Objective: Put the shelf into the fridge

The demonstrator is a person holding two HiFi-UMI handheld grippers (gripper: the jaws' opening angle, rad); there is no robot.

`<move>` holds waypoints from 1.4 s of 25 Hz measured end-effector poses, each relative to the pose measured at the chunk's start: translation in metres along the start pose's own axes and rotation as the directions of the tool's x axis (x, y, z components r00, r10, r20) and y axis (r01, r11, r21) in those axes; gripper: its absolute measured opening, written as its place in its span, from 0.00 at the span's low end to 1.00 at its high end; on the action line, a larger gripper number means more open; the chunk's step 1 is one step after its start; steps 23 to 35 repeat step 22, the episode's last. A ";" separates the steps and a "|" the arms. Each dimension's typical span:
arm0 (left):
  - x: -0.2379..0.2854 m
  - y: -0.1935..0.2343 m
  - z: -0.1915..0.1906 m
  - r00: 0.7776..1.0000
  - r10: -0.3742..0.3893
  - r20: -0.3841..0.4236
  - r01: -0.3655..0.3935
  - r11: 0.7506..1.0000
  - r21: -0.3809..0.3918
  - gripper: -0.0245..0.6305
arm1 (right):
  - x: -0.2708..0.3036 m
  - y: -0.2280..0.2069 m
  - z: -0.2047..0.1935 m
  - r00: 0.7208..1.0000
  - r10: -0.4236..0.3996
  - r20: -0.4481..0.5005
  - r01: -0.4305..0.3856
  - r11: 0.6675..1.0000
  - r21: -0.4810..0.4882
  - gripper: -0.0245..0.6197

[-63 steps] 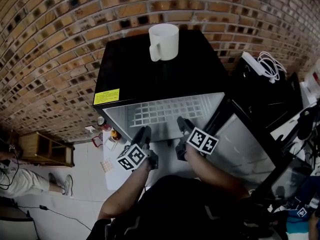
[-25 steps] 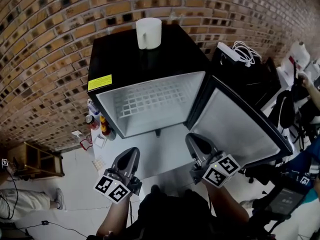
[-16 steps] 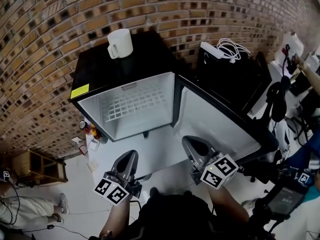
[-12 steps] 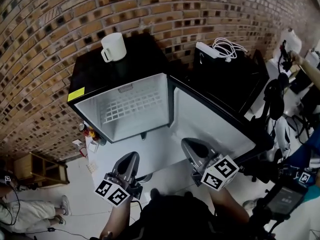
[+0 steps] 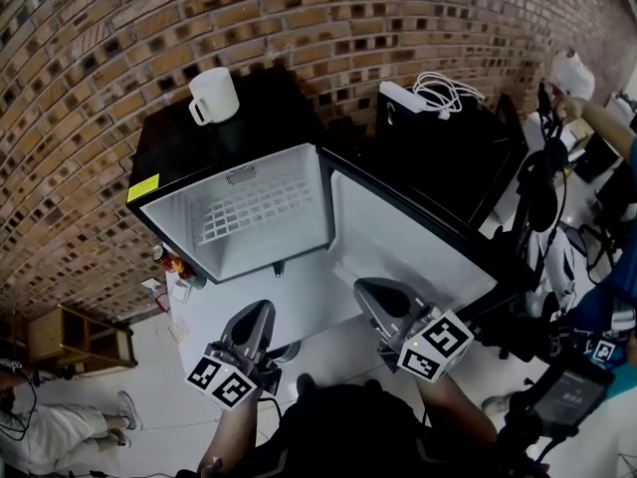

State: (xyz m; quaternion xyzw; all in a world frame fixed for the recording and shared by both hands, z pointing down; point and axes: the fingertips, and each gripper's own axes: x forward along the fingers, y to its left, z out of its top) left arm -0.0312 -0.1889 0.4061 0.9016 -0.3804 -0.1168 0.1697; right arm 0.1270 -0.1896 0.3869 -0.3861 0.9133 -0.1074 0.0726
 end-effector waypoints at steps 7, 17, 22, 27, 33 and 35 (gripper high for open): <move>-0.006 0.006 0.013 1.000 0.005 0.009 -0.005 0.999 0.043 0.02 | 0.010 0.008 0.005 1.000 -0.001 0.003 0.002 1.000 -0.023 0.05; -0.019 0.015 0.020 0.999 0.048 0.012 -0.049 0.993 0.103 0.02 | 0.009 0.008 0.008 0.999 -0.043 0.008 0.043 0.998 -0.046 0.05; -0.022 0.018 0.025 0.997 0.074 0.019 -0.076 0.988 0.135 0.02 | 0.010 0.009 0.009 0.998 -0.055 0.015 0.055 0.997 -0.052 0.05; -0.022 0.018 0.025 0.997 0.074 0.019 -0.076 0.988 0.135 0.02 | 0.010 0.009 0.009 0.998 -0.055 0.015 0.055 0.997 -0.052 0.05; -0.022 0.018 0.025 0.997 0.074 0.019 -0.076 0.988 0.135 0.02 | 0.010 0.009 0.009 0.998 -0.055 0.015 0.055 0.997 -0.052 0.05; -0.022 0.018 0.025 0.997 0.074 0.019 -0.076 0.988 0.135 0.02 | 0.010 0.009 0.009 0.998 -0.055 0.015 0.055 0.997 -0.052 0.05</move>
